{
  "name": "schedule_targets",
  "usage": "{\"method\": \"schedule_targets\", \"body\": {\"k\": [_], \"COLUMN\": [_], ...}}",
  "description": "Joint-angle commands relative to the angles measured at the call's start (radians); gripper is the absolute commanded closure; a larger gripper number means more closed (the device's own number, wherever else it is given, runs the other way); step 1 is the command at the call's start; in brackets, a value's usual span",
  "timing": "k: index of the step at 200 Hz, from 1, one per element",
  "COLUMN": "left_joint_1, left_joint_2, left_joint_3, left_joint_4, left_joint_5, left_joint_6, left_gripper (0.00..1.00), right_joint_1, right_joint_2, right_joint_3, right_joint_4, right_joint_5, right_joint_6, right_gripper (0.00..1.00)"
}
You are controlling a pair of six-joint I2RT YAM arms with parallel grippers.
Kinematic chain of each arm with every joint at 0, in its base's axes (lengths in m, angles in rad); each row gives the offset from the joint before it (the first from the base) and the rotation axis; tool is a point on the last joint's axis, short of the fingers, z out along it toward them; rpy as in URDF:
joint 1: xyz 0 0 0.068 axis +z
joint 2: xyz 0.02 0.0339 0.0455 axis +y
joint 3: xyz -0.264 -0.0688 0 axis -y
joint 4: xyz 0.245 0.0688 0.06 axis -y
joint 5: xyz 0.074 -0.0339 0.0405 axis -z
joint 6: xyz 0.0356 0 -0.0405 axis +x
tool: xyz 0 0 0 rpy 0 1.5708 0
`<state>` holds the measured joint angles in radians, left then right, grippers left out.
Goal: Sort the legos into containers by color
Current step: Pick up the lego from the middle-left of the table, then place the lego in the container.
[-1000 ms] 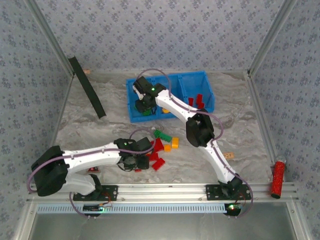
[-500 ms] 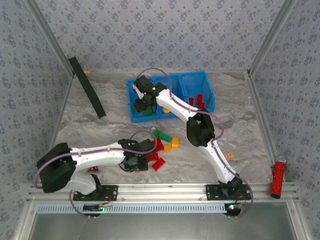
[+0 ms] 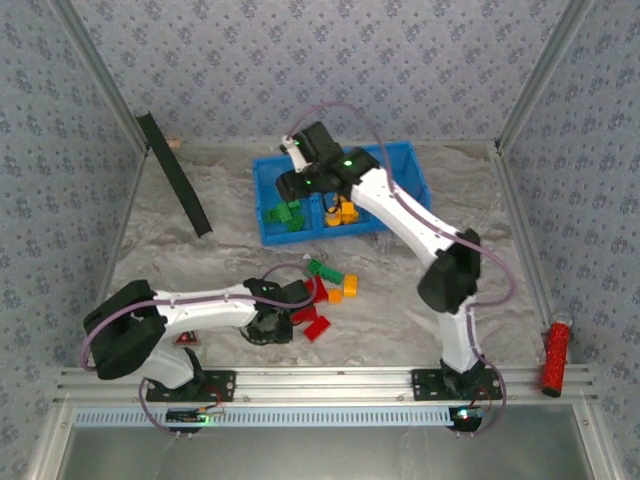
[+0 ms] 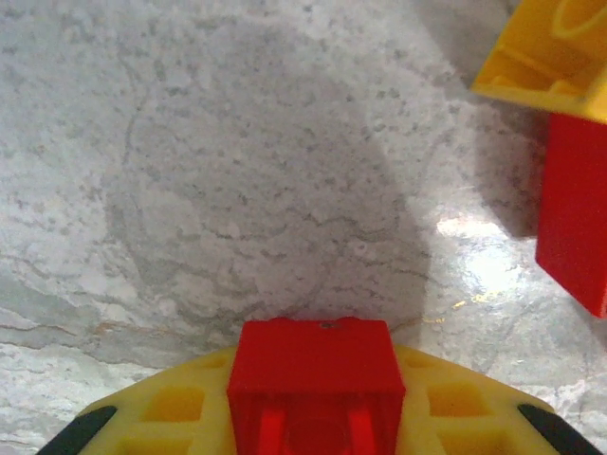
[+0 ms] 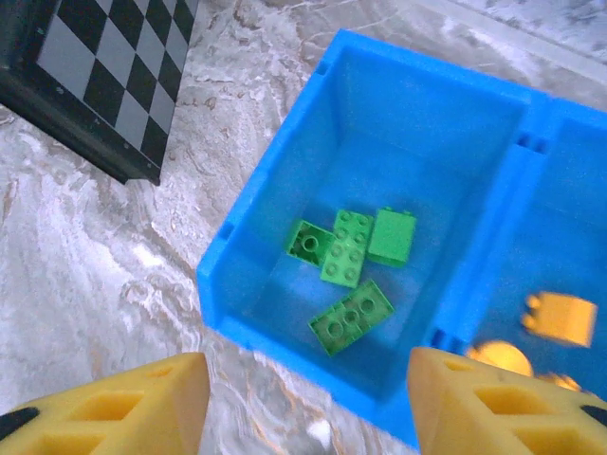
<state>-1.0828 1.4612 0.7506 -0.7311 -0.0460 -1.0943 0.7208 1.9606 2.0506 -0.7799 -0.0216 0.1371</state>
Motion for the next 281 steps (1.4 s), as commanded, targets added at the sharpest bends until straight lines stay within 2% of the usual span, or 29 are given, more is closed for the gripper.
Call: {"method": "schedule_targets", "body": {"k": [1,41,90,135,185,196,237,281], "left_joint_1": [-0.003,0.013,0.039,0.065,0.107,0.115,0.145,0.167], "left_joint_2": [0.041,0.121,0.402,0.692,1.099,1.14,1.171,1.206], "left_joint_3": [0.094,0.488,1.032,1.421,2.01,2.043,1.989,1.992], "left_joint_4": [-0.015,-0.155,-0.167,-0.13,-0.233,-0.209,-0.06,-0.013], "left_joint_5": [-0.012,-0.09,-0.16,-0.204,-0.226,-0.227,-0.253,-0.223], "left_joint_6": [0.077,0.309,0.557,0.646,0.658,0.651,0.654,0.666], "left_gripper": [0.77,0.77,0.78,0.78,0.78,0.79,0.77,0.71], "right_joint_1": [-0.051,-0.184,-0.365,-0.426,-0.435,-0.43,-0.391,-0.362], "right_joint_2": [-0.161,-0.496,-0.892,-1.145,-1.296,-1.309,-1.364,-1.386], "right_joint_3": [-0.153,-0.575,-1.025,-1.306,-1.524,-1.554,-1.614,-1.643], "right_joint_4": [-0.02,0.018,0.023,0.034,0.115,0.13,0.119,0.119], "right_joint_5": [0.054,0.088,0.035,-0.036,-0.155,-0.173,-0.163,-0.157], "right_joint_6": [0.003,0.093,0.243,0.39,0.54,0.561,0.604,0.638], "right_gripper": [0.4,0.37,0.31,0.25,0.25,0.26,0.26,0.27]}}
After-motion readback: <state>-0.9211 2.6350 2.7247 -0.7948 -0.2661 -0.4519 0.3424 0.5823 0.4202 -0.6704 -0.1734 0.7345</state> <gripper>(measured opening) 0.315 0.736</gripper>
